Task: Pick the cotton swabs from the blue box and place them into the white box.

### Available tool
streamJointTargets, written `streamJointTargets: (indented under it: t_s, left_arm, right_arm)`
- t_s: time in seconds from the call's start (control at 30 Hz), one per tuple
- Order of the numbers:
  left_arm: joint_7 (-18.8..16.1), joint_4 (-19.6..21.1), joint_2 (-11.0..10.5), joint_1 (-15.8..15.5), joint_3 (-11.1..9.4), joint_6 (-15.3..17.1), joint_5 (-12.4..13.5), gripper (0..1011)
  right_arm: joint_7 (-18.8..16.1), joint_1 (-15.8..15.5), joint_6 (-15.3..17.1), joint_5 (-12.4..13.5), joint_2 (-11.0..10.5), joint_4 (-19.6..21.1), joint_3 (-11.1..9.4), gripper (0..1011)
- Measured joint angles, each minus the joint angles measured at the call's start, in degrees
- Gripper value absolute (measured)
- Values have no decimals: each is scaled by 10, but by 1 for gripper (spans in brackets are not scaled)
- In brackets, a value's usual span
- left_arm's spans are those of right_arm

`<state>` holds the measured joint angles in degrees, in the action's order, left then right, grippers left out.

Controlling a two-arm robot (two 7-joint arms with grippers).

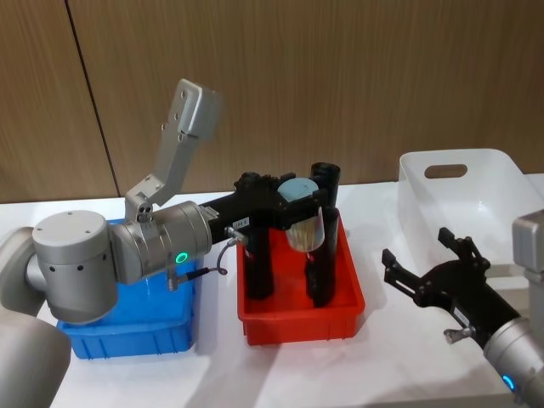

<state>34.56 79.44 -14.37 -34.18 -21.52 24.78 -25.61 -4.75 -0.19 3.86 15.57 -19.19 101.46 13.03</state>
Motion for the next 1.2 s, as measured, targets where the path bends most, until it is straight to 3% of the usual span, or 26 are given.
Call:
streamJointTargets:
  t_s: [0.37, 0.67, 1.2]
  left_arm:
    - [1, -1, 1, -1, 0, 1, 0, 670]
    - [1, -1, 1, -1, 0, 1, 0, 670]
    - [1, -1, 1, -2, 0, 1, 0, 671]
  right_arm:
    - [-35, 21, 43, -17, 5, 2, 5, 1002]
    - [-75, 52, 78, -33, 22, -12, 14, 1002]
    - [-119, 109, 105, -46, 57, -59, 27, 1002]
